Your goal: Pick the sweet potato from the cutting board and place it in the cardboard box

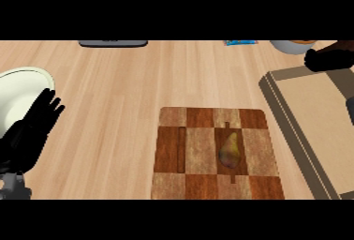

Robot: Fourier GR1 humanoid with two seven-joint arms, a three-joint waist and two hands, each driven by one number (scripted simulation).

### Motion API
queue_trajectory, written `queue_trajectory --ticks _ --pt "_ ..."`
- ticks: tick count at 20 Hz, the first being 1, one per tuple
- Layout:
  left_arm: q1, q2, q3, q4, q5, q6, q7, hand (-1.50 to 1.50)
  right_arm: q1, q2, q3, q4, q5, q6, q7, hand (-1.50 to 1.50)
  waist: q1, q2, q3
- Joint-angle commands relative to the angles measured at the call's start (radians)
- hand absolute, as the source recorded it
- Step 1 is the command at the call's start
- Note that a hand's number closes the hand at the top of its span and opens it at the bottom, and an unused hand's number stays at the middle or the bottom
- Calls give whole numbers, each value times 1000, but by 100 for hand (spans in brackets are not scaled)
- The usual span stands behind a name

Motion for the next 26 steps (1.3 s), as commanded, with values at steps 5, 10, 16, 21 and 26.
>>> queue_trajectory --ticks 5,10,16,21,26 --pt "4 -21 9 -42 -10 2 41 0 157 -22 -129 152 -9 -186 -225 150 4 1 1" --pt "15 -26 34 -16 -11 -26 22 0 167 22 -170 260 -63 -203 -315 150 5 2 0" --pt "69 -37 40 -19 3 -76 -36 0 260 118 -213 329 -110 -213 -231 -150 6 1 0" --pt "-47 -57 23 3 -46 -16 53 0 203 113 -250 422 -155 -264 -410 -150 5 2 1" --pt "29 -57 34 -46 -32 -31 39 0 274 196 -336 241 -231 -477 -460 -150 -4 -5 2"
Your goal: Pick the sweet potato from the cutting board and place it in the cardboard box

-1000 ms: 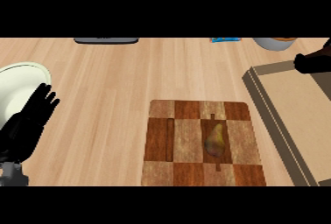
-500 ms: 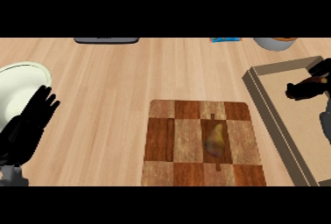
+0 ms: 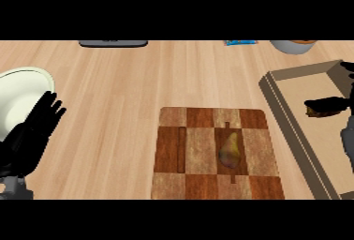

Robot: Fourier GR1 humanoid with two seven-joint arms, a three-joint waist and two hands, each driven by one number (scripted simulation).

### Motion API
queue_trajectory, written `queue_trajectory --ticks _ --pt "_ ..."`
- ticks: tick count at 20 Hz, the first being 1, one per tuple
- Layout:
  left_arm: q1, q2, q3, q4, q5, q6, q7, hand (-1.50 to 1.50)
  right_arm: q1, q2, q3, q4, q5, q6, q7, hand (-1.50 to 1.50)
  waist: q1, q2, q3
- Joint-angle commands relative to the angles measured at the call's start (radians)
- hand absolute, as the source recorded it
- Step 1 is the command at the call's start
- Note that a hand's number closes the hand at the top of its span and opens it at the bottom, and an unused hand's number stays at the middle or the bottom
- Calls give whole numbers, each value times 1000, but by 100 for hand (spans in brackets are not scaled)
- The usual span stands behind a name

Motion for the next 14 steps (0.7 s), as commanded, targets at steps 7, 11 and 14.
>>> queue_trajectory --ticks 7,11,14 --pt "20 1 22 -10 -4 -2 -4 0 45 84 -222 -207 -222 -243 -80 -150 -9 -3 -1" --pt "39 -13 3 -67 -13 7 32 0 189 0 -348 -309 -373 -147 -126 -150 -14 -4 0" --pt "29 1 43 -16 6 -20 4 0 304 39 -391 -468 -459 -109 -115 -150 -20 -6 -1"
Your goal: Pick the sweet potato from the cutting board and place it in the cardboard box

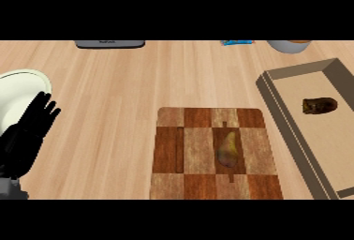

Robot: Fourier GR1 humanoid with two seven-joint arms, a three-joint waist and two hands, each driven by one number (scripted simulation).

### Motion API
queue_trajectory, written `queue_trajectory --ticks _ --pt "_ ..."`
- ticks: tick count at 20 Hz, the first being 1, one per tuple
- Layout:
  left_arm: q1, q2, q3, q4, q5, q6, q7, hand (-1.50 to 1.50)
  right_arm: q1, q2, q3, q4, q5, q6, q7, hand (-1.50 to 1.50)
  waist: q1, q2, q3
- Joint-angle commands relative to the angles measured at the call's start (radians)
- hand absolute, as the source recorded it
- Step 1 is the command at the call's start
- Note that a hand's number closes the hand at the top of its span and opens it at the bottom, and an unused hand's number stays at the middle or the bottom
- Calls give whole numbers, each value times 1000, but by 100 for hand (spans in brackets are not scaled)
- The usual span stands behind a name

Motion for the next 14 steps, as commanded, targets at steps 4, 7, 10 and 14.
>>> queue_trajectory --ticks 4,7,10,14 --pt "33 -51 -30 6 -60 7 -45 0 180 -38 -165 -119 -222 112 -95 -150 7 2 0" --pt "7 -39 3 23 -35 -17 -27 0 244 -24 -193 -108 -268 160 -172 -150 11 3 0" --pt "-8 -32 -1 -29 -38 -11 32 0 297 -6 -232 -146 -316 197 -199 -150 10 3 0" --pt "-18 -22 39 22 -27 -47 -5 0 353 -58 -288 -188 -353 277 -173 -150 9 3 0"
